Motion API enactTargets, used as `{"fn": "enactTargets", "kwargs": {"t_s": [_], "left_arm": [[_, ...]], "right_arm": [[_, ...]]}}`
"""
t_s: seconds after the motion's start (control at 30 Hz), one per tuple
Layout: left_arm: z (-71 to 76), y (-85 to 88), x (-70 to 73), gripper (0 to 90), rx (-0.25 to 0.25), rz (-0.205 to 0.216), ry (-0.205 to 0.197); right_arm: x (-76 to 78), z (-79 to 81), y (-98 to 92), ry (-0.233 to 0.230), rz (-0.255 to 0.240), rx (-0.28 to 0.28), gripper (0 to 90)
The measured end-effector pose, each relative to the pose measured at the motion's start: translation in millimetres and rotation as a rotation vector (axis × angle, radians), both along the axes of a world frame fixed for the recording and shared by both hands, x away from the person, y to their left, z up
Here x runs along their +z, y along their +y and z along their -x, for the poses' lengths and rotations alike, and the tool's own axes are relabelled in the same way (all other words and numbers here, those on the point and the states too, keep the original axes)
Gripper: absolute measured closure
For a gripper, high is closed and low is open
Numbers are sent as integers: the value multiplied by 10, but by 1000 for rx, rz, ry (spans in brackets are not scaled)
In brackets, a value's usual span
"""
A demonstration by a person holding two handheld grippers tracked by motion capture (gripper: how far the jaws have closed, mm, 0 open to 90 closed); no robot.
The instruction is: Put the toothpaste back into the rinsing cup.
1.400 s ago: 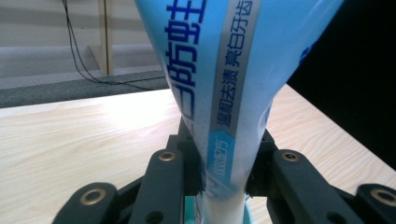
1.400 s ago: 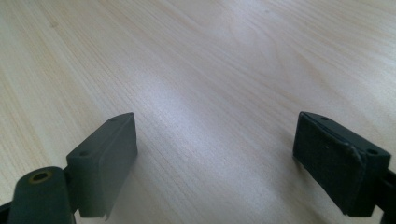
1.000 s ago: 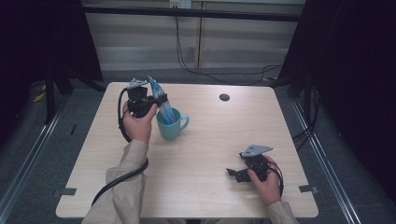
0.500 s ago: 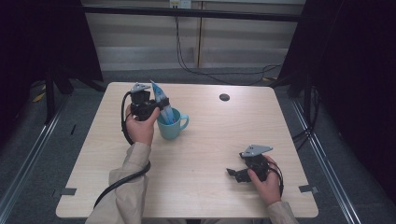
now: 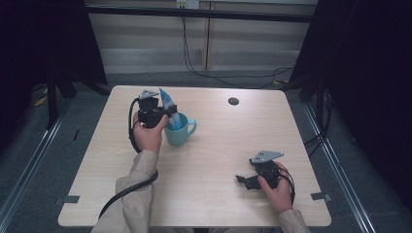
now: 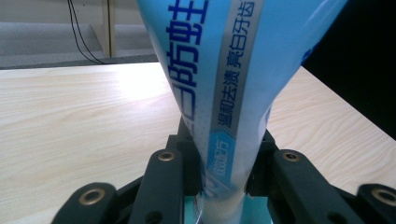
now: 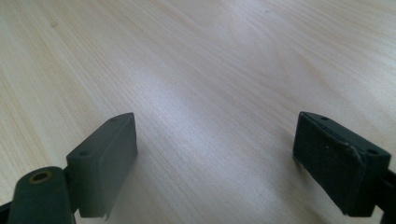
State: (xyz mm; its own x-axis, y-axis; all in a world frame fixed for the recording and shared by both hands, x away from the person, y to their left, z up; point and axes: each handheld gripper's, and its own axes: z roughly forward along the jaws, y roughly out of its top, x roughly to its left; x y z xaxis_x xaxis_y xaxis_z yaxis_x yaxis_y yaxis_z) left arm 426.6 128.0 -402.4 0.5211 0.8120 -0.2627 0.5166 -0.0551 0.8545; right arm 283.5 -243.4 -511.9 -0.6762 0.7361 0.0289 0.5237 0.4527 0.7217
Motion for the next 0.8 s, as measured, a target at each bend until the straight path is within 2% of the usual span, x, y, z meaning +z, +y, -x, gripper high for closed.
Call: {"fn": "enactTargets", "kwargs": {"t_s": [0.33,0.8], "left_arm": [[4,-69,-76,729,-12,-23,15],[15,-100,-140,726,-13,-30,27]], "right_arm": [[0,0,0,0,0,0,131],[0,-1,-1,-1,1,1,131]]}}
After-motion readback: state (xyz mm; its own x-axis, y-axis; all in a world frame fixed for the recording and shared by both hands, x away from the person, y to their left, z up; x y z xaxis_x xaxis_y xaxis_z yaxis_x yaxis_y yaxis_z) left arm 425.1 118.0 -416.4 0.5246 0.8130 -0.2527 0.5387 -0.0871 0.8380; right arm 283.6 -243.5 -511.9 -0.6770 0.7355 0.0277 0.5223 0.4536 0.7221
